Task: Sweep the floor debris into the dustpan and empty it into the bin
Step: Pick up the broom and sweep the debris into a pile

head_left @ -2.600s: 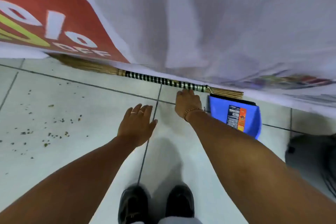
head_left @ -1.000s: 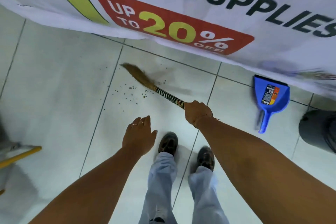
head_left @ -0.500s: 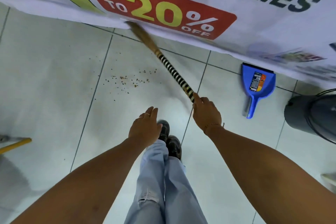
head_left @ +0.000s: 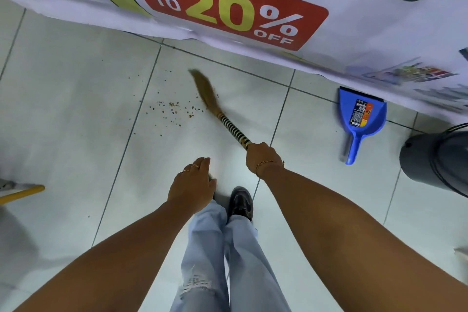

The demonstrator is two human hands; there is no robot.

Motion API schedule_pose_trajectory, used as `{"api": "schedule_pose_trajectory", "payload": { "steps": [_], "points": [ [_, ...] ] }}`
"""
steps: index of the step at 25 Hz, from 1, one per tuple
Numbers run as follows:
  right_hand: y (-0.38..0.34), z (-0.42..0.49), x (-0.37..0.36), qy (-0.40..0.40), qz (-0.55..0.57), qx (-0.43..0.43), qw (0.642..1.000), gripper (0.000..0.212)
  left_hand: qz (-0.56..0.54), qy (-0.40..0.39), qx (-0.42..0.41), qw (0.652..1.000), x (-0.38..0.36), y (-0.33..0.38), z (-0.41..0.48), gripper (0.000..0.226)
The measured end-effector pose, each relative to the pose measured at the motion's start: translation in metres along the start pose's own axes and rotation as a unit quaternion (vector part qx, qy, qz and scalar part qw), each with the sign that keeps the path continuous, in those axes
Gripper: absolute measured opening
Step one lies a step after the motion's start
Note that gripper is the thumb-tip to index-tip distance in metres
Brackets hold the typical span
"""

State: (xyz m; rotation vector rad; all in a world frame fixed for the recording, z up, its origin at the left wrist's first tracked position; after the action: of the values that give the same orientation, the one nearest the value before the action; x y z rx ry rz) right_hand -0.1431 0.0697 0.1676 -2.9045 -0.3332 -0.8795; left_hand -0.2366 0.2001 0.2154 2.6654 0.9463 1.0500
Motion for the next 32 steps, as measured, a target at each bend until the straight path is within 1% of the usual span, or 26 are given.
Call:
{"api": "schedule_pose_trajectory", "payload": {
  "steps": [4,6,8,10,12,14,16,18,20,22,25,29,32],
  "points": [
    [-0.027,-0.015,-0.032,-0.014,-0.014,0.028,0.999,0.039,-0.012,0.004,0.006,1.000,-0.002,-0.014,-0.010,0.055],
    [-0.035,-0.022,-0.041,-0.006,-0.018,0.047,0.999,0.041,-0.017,0.007,0.006,1.000,-0.003,-0.023,-0.015,0.055],
    [-0.039,-0.032,-0.048,0.024,-0.001,0.061,0.998,0.046,-0.020,0.004,0.009,1.000,-0.004,-0.036,-0.021,0.054],
    [-0.036,-0.044,-0.051,0.067,0.023,0.053,0.996,0.052,-0.015,-0.003,0.012,1.000,-0.004,-0.048,-0.029,0.054],
    [-0.027,-0.053,-0.051,0.097,0.046,0.014,0.994,0.055,-0.010,-0.009,0.007,1.000,-0.003,-0.057,-0.035,0.053],
    [-0.020,-0.059,-0.055,0.095,0.070,-0.053,0.992,0.057,-0.002,-0.010,-0.004,1.000,0.001,-0.065,-0.040,0.053],
    [-0.023,-0.063,-0.070,0.062,0.126,-0.130,0.981,0.053,0.008,-0.012,-0.017,1.000,0.005,-0.076,-0.044,0.054],
    [-0.037,-0.065,-0.093,0.011,0.189,-0.172,0.967,0.046,0.022,-0.011,-0.024,0.999,0.009,-0.091,-0.045,0.055],
    [-0.058,-0.067,-0.112,-0.039,0.203,-0.161,0.965,0.042,0.033,-0.008,-0.021,0.999,0.014,-0.106,-0.045,0.056],
    [-0.080,-0.070,-0.123,-0.061,0.171,-0.123,0.976,0.041,0.038,-0.005,-0.015,0.999,0.018,-0.120,-0.047,0.056],
    [-0.112,-0.074,-0.130,-0.055,0.118,-0.078,0.988,0.040,0.036,-0.004,-0.009,0.999,0.017,-0.136,-0.054,0.054],
    [-0.146,-0.069,-0.135,-0.043,0.147,-0.070,0.986,0.037,0.008,-0.001,-0.005,1.000,0.012,-0.154,-0.066,0.057],
    [-0.169,-0.063,-0.133,-0.038,0.164,-0.063,0.984,0.037,0.015,0.003,-0.012,1.000,0.009,-0.169,-0.073,0.059]
  ]
}}
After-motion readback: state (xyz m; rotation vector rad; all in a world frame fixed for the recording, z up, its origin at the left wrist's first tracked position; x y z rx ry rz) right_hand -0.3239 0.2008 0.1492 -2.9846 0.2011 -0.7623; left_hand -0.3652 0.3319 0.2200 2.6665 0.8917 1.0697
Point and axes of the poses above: each hand's wrist, its own z-axis towards the middle knuckle, its own x-axis out of the back of the hand, y = z × x, the point moved 8 cm from there along z, towards the middle knuckle, and after that the axes turned 8 degrees about -z, right-handed, at the moved point
